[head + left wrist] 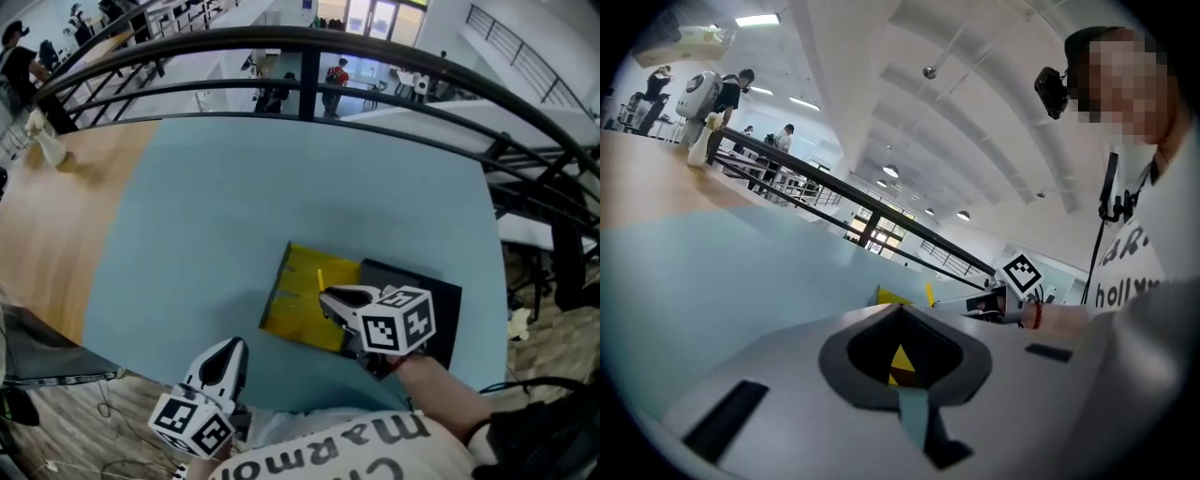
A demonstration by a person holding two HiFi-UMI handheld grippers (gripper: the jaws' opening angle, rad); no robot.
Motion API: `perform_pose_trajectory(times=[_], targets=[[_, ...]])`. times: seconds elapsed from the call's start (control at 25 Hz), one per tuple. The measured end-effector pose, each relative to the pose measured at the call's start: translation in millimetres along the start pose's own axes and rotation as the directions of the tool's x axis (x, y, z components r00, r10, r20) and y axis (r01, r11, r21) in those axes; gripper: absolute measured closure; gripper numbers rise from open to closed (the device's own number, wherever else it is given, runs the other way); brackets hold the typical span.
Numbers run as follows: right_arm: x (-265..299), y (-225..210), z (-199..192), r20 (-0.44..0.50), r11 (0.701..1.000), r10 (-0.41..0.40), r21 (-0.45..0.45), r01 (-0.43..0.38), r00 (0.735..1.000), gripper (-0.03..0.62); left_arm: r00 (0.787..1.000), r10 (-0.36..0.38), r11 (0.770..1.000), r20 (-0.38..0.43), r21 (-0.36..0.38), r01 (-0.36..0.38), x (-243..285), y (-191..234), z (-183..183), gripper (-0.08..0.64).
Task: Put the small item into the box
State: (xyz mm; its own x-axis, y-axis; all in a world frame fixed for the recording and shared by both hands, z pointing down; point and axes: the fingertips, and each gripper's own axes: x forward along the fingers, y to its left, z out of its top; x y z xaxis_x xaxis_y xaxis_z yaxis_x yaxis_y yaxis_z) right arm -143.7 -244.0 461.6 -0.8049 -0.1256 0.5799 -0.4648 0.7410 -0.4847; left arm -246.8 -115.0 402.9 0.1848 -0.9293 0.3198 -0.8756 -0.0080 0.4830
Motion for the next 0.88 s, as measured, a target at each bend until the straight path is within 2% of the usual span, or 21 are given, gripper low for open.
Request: perform_pose_trajectory(times=[0.32,0.56,0.72,0.88], targets=[[15,-14,-3,-0.044,0.999,-0.041,0.013,0.041,0.998,0.523,0.992,-0.082,0.996,-0.094,0.011,0.083,40,-4,-6,0.558],[16,-12,-12,-0.080,0.996,-0.085,-0.004,0.085,0.993,0.523,0.973,-0.161,0.987,-0.166,-0.013,0.161,57,-6,-20,0.558],[16,-16,-16,-0.106,0.990,-0.133,0.040,0.138,0.985,0.523,0.951,-0.239,0.971,-0.194,-0.030,0.238,72,-2,-18,0.558],[20,-19,-26,-0.124,0.966,-0.197,0.146,0.214,0.973,0.523,0.911,-0.327,0.941,-0.252,-0.002,0.338,83,2,-14,0.558]])
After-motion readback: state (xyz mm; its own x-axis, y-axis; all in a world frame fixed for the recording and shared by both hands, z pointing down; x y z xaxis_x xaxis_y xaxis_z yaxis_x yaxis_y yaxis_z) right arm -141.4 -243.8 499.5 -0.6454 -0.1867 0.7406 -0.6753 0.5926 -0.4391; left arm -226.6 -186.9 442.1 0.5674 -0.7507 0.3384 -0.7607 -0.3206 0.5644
